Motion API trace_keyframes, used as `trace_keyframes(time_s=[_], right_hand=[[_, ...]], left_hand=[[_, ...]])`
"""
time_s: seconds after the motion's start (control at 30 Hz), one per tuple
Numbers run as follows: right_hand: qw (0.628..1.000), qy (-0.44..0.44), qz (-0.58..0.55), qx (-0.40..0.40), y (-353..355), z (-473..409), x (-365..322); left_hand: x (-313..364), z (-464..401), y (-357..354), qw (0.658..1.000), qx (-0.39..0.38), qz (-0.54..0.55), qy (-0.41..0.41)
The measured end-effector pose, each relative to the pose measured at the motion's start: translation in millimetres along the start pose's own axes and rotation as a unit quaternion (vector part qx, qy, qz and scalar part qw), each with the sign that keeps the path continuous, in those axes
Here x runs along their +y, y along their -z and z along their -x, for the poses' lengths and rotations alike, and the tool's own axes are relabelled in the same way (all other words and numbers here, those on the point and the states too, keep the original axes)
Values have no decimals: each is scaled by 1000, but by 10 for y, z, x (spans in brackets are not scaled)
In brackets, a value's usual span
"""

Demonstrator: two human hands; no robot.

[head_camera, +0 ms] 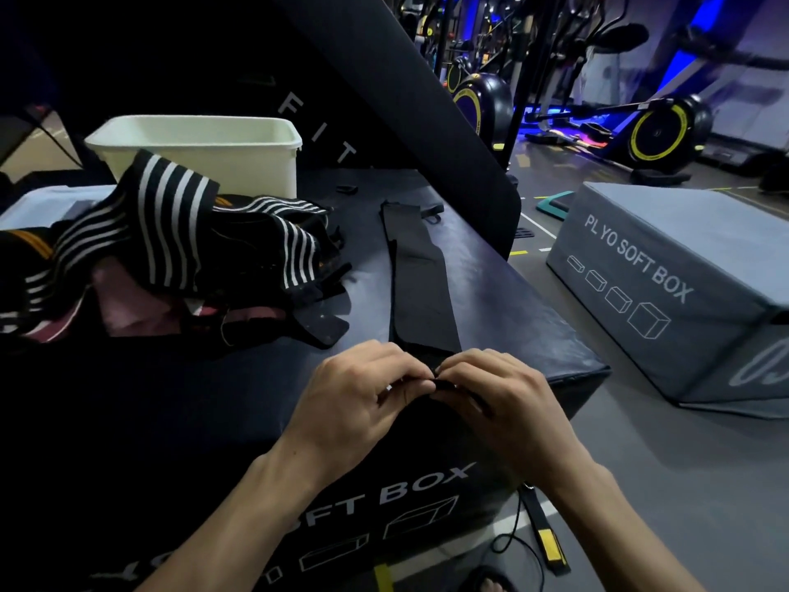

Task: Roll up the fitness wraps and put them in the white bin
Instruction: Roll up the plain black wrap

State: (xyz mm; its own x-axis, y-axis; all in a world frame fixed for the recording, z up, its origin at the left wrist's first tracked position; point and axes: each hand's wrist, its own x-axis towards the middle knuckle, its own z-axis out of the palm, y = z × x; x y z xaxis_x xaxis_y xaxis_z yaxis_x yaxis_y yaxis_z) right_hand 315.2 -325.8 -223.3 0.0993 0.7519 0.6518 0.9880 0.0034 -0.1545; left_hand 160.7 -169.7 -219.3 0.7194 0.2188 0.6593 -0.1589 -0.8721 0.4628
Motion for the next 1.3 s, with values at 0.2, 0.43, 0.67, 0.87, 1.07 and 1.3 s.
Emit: trace_keyframes(time_s=[0.2,0.43,0.67,0.87,1.07,1.3], right_hand=[[1000,11,-25,14,41,72,44],[996,-25,-91,-5,118,61,79],[987,-62,-149,-23,105,-28,176],[983,-49,-171,-45,109,-93,254],[971,-76,-222,-44,127,-95,309],[972,-82,-216,-48,144,-49,291]], left_hand=[[17,-6,-42,1000,-22,-12,-17],[-79,-691,99,989,-19,48,136],[-997,-1579,-324,950,-78,-18,303],[-1277,-1742,-623,934,-58,-49,349],[-1215,-1757,-722,908,-160,-235,307],[-1035,-1665,-459,963,-108,-152,195]])
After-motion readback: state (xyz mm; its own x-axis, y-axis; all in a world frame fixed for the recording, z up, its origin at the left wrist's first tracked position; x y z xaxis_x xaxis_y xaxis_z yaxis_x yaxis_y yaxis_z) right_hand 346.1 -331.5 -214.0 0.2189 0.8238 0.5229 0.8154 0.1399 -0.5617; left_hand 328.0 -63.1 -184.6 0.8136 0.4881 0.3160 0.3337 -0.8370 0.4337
